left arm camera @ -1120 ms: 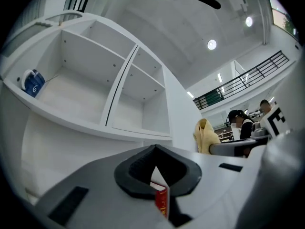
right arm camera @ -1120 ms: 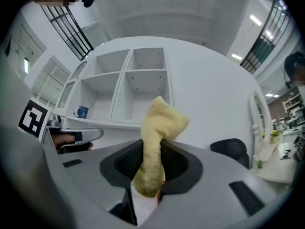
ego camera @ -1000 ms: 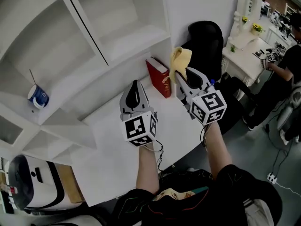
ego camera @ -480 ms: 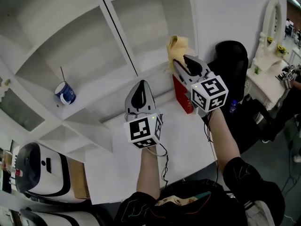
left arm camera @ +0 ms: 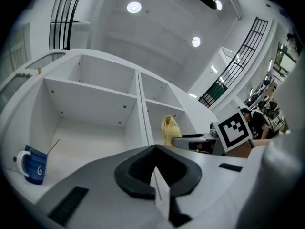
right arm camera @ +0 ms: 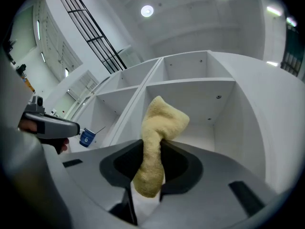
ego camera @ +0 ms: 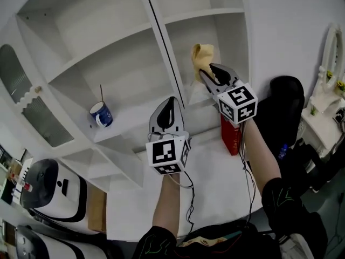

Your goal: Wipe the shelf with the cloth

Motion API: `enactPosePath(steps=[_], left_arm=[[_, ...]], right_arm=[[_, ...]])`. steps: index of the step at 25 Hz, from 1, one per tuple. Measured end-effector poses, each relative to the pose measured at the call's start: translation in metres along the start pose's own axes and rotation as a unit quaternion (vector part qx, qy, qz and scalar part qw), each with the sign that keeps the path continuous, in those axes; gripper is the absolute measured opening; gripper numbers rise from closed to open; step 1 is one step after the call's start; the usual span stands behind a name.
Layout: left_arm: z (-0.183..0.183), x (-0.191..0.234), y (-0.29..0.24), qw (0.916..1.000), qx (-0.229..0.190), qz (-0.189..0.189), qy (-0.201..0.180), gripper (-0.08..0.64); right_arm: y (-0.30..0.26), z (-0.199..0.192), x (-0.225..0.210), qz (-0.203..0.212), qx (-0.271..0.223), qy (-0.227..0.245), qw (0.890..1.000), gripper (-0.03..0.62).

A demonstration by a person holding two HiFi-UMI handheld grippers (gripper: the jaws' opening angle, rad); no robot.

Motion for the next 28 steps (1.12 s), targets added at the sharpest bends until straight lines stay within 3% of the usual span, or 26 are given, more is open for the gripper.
enactPosePath(steps=[8, 17, 28], left_arm=[[0.029, 0.015, -0.008, 0.9995, -0.028, 0.006, -0.013, 0.0], [0.042, 0.019, -0.02, 0.9986, -0.043, 0.004, -0.031, 0.0], [0.041, 0.021, -0.012, 0.9985, -0.043, 0.006, -0.034, 0.0]], right_arm=[[-0.048, 0.038, -0.013, 0.011, -0.013, 0.033, 0.999, 0.107], [-0.094, 0.068, -0.021, 0.01, 0.012, 0.094, 0.995, 0.107], [-0.093, 0.092, -0.006, 0.032, -0.02, 0.11, 0.993, 0.107]])
Point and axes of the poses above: the fingertips, and each gripper's own axes: y backward along the fingers, x to its left, z out of its top, the point moved 9 cm from there along y, backward along the fingers, and after that the axes turned 14 degrees about x, right-handed, at the moved point
